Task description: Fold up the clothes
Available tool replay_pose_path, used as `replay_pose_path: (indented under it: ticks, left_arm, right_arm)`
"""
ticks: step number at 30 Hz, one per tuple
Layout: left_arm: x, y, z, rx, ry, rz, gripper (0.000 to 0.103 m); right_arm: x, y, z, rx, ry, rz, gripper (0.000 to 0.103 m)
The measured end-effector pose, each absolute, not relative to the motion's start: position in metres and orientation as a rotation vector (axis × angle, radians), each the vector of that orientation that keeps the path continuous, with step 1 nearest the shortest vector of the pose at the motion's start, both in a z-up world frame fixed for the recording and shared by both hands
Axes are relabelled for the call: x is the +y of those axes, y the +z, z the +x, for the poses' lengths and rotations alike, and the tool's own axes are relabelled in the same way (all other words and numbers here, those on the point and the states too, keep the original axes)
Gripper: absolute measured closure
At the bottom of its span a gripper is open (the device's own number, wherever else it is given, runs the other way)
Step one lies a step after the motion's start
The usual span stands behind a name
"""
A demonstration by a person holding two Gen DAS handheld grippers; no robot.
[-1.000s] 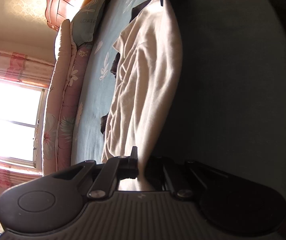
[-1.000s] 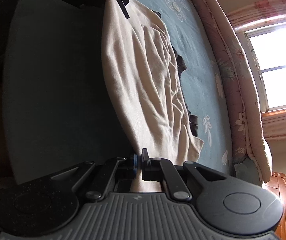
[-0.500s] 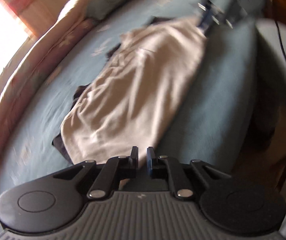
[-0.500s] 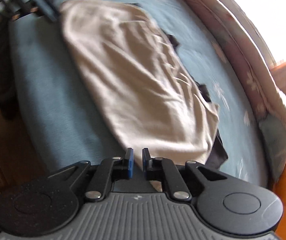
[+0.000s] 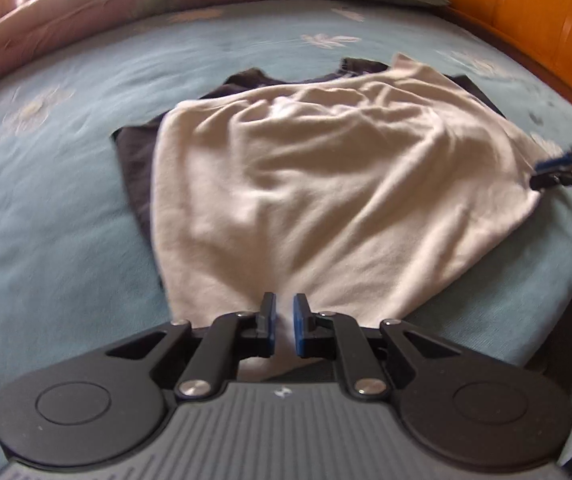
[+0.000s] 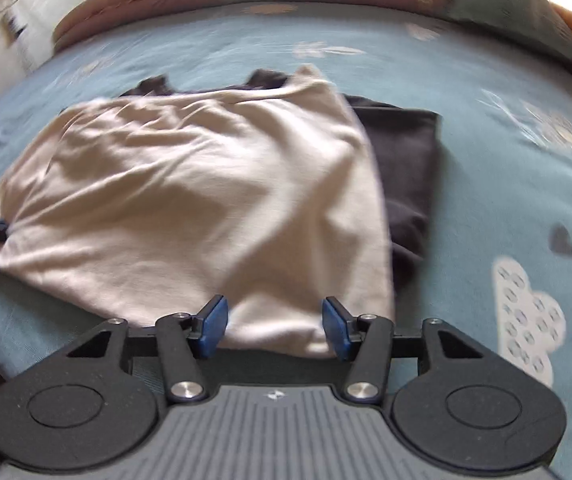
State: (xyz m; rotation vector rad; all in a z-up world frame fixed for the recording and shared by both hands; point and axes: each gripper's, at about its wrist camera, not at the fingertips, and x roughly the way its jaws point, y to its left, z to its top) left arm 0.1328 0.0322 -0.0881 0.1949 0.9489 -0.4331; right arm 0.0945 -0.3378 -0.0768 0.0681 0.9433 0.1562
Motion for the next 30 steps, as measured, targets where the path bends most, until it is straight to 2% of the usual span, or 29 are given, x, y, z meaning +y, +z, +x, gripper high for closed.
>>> replay_pose_path:
  ticks: [2, 3, 6, 13, 16, 19, 24, 26, 30]
  left_arm:
    - [0.034, -0.077, 0.141, 0.938, -0.425, 0.169, 0.063]
    - [0.033, -0.072, 0.148, 0.927, -0.433, 0.144, 0.061]
    - [0.023, -0.058, 0.179, 0.889, -0.485, 0.021, 0.059]
    - [0.012, -0.081, 0.255, 0.886, -0.456, -0.193, 0.055]
    - [0.028, -0.104, 0.270, 0.909, -0.329, -0.269, 0.058]
    - [0.045, -0.103, 0.278, 0.916, -0.289, -0.401, 0.056]
    - [0.043, -0.086, 0.289, 0.842, -0.357, -0.464, 0.041]
    - [0.039, -0.087, 0.297, 0.839, -0.379, -0.505, 0.040]
    - [0.020, -0.097, 0.321, 0.854, -0.438, -0.527, 0.040]
  right_arm:
    - [-0.350, -0.063, 0.089, 0.893, 0.127, 0.136, 0.042]
    - [-0.355, -0.056, 0.088, 0.859, 0.119, 0.169, 0.038]
    - [-0.359, -0.039, 0.104, 0.764, 0.150, 0.282, 0.030]
    - [-0.351, -0.074, 0.178, 0.746, 0.152, 0.443, 0.030]
    - [-0.360, -0.094, 0.189, 0.775, 0.083, 0.418, 0.032]
    - [-0.367, -0.087, 0.188, 0.770, 0.065, 0.428, 0.031]
    - [-0.349, -0.054, 0.213, 0.686, 0.108, 0.347, 0.020]
    - [-0.334, -0.050, 0.234, 0.674, 0.156, 0.321, 0.016]
    - [-0.300, -0.057, 0.279, 0.687, 0.244, 0.271, 0.016]
